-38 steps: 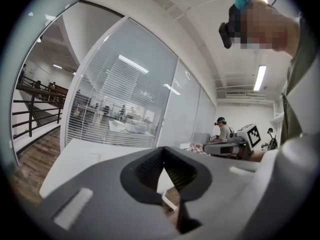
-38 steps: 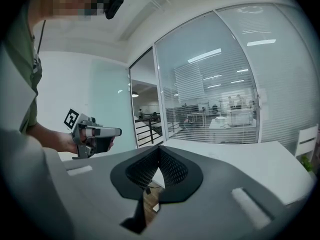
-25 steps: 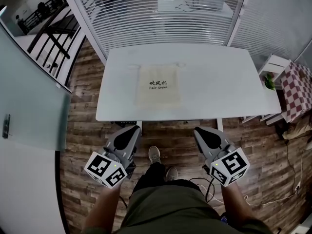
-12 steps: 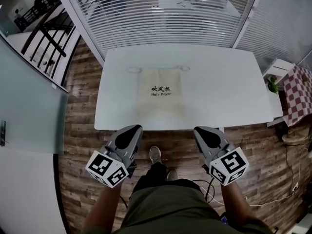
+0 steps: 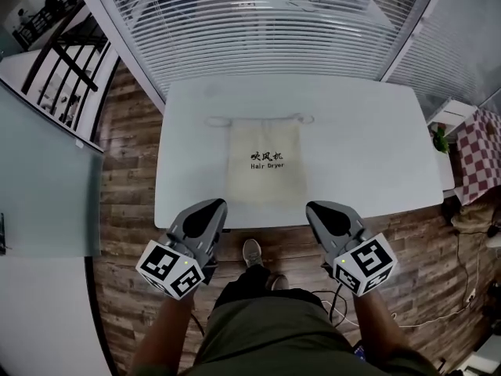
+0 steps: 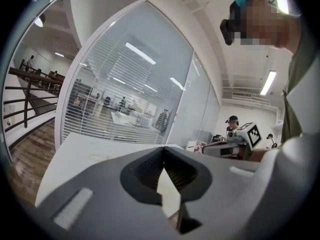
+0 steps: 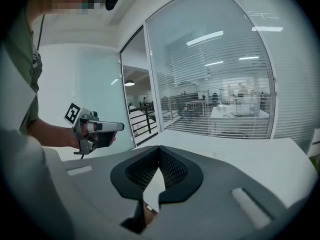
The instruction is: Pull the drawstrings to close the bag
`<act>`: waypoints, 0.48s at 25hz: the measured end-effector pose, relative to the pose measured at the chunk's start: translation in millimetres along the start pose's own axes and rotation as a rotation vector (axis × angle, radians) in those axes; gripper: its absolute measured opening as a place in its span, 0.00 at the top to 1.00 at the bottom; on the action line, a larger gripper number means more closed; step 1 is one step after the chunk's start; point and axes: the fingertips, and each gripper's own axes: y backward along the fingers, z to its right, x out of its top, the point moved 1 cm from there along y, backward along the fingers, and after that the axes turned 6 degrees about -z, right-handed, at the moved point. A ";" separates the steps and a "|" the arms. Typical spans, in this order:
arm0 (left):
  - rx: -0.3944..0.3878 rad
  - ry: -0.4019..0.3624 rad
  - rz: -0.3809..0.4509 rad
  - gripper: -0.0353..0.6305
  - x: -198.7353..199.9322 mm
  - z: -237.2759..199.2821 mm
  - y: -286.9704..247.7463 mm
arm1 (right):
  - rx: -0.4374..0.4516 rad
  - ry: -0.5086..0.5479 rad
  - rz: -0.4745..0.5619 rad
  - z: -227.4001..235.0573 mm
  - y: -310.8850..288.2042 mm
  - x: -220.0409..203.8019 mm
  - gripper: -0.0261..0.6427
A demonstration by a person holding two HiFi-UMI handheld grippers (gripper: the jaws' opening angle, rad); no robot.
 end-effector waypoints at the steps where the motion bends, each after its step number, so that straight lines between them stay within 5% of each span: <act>1: -0.005 0.000 -0.003 0.94 1.8 -6.4 -1.8 | -0.003 0.004 -0.004 -0.2 -5.6 3.8 0.94; 12: -0.052 -0.023 -0.001 0.94 35.0 -60.3 -17.9 | -0.041 0.027 0.000 1.3 -45.7 41.8 0.94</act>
